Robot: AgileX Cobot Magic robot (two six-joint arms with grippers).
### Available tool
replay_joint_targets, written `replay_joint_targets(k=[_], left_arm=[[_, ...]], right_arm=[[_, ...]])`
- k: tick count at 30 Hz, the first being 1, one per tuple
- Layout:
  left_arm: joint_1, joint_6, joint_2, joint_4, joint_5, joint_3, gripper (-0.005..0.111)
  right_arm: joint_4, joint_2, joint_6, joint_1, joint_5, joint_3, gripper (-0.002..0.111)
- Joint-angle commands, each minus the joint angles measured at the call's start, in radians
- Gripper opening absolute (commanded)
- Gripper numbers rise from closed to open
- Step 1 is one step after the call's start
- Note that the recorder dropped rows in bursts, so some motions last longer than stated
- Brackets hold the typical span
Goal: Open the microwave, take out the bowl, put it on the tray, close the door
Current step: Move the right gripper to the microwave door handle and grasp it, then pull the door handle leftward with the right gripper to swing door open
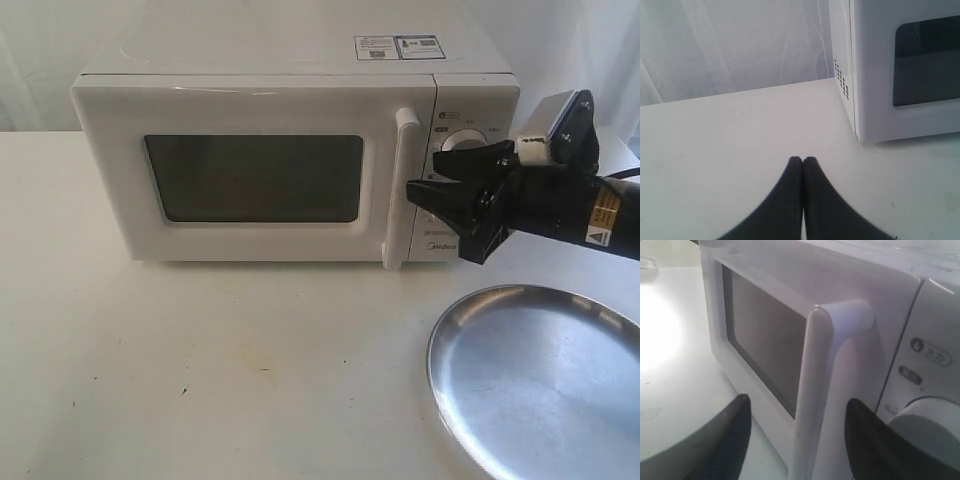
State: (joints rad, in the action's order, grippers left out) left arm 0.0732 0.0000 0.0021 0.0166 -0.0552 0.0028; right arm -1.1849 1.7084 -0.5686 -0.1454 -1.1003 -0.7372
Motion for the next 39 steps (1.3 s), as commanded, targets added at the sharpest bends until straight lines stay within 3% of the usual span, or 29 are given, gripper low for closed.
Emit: replay_joint_targets(k=[1, 7, 10, 12, 14, 21, 30, 39], left_arm=[[-0.004, 0.000, -0.002, -0.008, -0.004, -0.003, 0.000], [-0.004, 0.000, -0.002, -0.008, -0.004, -0.003, 0.000], [-0.004, 0.000, -0.002, -0.008, -0.004, -0.003, 0.000], [-0.004, 0.000, -0.002, -0.008, -0.004, -0.003, 0.000], [-0.004, 0.000, -0.002, -0.008, -0.004, -0.003, 0.000], [-0.004, 0.000, -0.002, -0.008, -0.004, -0.003, 0.000], [-0.004, 0.000, -0.002, -0.008, -0.004, -0.003, 0.000], [-0.004, 0.000, -0.002, -0.008, -0.004, -0.003, 0.000]], right_arm=[[0.015, 0.026, 0.009, -0.022, 0.000, -0.032, 0.051], [0.060, 0.050, 0.024, -0.106, 0.141, -0.080, 0.051], [0.068, 0.050, 0.026, -0.115, 0.143, -0.090, 0.044], [0.070, 0.050, 0.028, -0.115, 0.120, -0.091, 0.026], [0.068, 0.050, 0.046, -0.115, 0.115, -0.091, 0.000], [0.010, 0.050, 0.068, -0.115, 0.088, -0.091, 0.000], [-0.261, 0.050, 0.037, -0.112, -0.114, -0.091, 0.000], [-0.365, 0.033, -0.031, -0.089, -0.121, -0.089, 0.000]])
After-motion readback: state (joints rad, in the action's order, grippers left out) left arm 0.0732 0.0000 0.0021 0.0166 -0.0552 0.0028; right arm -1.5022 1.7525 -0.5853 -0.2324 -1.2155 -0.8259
